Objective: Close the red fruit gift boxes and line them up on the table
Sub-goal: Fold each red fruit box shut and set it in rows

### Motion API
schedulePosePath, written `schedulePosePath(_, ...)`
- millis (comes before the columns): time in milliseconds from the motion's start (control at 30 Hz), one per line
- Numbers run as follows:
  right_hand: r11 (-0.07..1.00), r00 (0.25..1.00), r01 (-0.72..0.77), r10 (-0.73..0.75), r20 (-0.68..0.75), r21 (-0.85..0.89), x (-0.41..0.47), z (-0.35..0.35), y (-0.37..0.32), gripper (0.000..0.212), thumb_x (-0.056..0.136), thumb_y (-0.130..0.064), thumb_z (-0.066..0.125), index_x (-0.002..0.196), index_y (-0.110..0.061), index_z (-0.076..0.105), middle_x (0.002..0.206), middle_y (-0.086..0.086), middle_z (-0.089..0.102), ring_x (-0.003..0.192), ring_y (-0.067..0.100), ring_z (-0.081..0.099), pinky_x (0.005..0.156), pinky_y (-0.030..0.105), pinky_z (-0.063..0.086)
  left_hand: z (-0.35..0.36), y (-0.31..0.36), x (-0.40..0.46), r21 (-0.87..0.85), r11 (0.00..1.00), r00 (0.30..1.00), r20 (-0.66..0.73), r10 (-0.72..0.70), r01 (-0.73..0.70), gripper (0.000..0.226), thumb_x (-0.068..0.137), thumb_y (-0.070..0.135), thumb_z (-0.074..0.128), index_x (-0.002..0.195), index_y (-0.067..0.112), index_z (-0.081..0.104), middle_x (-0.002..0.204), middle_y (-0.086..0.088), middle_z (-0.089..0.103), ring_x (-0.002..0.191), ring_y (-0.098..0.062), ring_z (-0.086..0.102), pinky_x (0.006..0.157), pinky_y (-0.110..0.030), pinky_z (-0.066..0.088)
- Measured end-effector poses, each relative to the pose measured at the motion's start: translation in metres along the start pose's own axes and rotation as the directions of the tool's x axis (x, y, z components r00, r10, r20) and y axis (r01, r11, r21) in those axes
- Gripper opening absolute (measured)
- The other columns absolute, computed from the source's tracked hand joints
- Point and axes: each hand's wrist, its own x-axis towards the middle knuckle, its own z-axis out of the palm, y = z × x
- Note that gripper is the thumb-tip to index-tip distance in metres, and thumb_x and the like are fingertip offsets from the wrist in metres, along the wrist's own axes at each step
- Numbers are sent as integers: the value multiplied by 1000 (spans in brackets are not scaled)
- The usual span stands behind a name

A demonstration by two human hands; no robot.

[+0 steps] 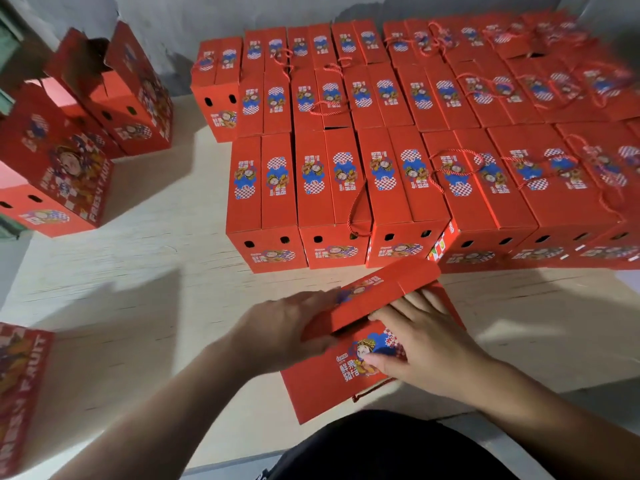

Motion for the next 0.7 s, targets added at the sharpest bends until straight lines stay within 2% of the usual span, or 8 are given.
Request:
schedulePosePath(100,998,991,66,-63,-116,22,-4,-1,8,39,94,-58,60,113,-26,70,109,-14,64,107,16,58,97,38,42,7,-2,1,-21,999,997,-64,47,-49,68,97,74,34,156,56,5,149,20,48,122,-16,60,86,-38,58)
schedulePosePath(200,995,957,87,-71,-281,45,-4,-2,15,25,95,-42,63,99,-20,73,98,-9,67,91,20,59,79,39,46,8,-3,3,22,1000,999,-37,15,-15,69,92,83,14,154,59,-5,155,15,41,131,-19,53,93,-41,54)
schedulePosePath(333,996,948,87,-82,-307,4,3,-2,13,22,97,-38,58,89,-20,69,86,-8,62,80,20,51,69,33,38,12,7,7,-77,996,998,37,-46,49,60,100,72,23,151,67,-8,154,12,35,134,-22,47,106,-46,45)
schedulePosePath(467,995,955,96,-98,-279,-21,-4,-3,15,17,98,-28,60,100,-18,73,97,-7,67,87,20,57,78,31,41,12,4,12,-116,990,992,107,-66,78,62,100,70,26,150,66,-10,152,11,32,132,-23,45,106,-48,45)
schedulePosePath(567,997,985,65,-71,-160,-43,-12,-16,9,30,94,-25,69,121,-14,73,117,-3,69,104,23,62,90,42,53,17,4,14,-23,999,997,66,-45,46,64,102,69,23,153,60,-14,151,9,34,130,-20,45,103,-43,48)
schedulePosePath(633,990,994,34,-19,104,-140,-19,-29,0,58,87,-37,75,141,-19,61,141,-3,60,125,27,58,103,49,52,24,6,12,64,997,999,12,-35,34,64,100,70,16,155,56,-15,151,6,35,128,-22,46,100,-43,50)
schedulePosePath(667,987,967,22,20,256,-159,-23,-36,-2,65,88,-48,69,147,-28,52,152,-5,50,135,24,52,109,48,49,27,8,10,105,994,999,-17,-35,37,65,99,71,12,156,54,-15,150,4,36,126,-23,48,99,-43,50)
schedulePosePath(700,990,938,13,37,345,-141,-26,-46,-4,58,91,-58,56,145,-38,48,155,-12,45,135,14,52,107,43,50,30,9,9,132,990,998,-42,-37,42,64,100,71,8,157,52,-13,151,2,37,125,-24,49,99,-44,50)
